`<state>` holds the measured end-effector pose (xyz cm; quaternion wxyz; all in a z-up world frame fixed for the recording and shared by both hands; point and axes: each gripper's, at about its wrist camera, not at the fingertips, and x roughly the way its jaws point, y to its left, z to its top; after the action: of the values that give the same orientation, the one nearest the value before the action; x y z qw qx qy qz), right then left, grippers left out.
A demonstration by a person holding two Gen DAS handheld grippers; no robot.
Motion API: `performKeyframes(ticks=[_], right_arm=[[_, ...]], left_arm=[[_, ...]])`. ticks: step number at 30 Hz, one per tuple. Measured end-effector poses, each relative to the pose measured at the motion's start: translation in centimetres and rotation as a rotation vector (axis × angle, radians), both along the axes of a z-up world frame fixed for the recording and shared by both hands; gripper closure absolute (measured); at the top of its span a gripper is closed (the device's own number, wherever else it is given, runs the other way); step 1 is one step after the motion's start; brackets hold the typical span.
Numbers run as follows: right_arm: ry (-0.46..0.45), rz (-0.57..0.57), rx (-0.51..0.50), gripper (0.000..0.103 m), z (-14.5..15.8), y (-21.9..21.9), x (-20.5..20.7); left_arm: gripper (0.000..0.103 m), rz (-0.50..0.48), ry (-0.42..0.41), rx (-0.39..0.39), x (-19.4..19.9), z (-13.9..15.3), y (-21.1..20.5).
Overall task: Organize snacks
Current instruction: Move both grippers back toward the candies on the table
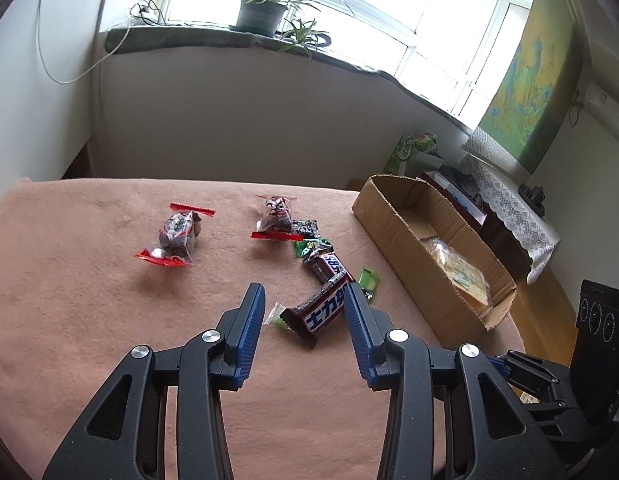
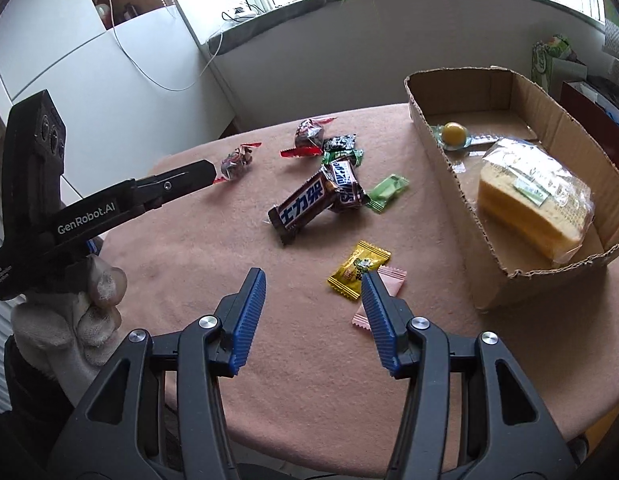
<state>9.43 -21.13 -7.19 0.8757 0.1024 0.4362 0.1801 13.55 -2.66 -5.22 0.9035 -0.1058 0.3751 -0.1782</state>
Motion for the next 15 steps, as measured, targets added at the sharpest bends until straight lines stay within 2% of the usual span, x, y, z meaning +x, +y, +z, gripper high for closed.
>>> performKeyframes(ticks=[2, 6, 15], right_arm=[[0.021, -0.015, -0.013, 0.051, -0.9, 0.2, 0.5], [0.057, -0.033, -0.018, 0.058, -2.2, 0.6, 1.8], [0.096, -0.071, -0.055, 0.059, -4.0, 1.5, 3.2]], left_arm=[[0.063, -0.011, 0.01, 0.004, 0.3, -0.4, -0.1], [0.063, -0.038, 0.025, 0.024, 0.9, -1.2, -0.5], [0.063, -0.14, 0.029, 0.099, 2.0, -2.5, -2.6]])
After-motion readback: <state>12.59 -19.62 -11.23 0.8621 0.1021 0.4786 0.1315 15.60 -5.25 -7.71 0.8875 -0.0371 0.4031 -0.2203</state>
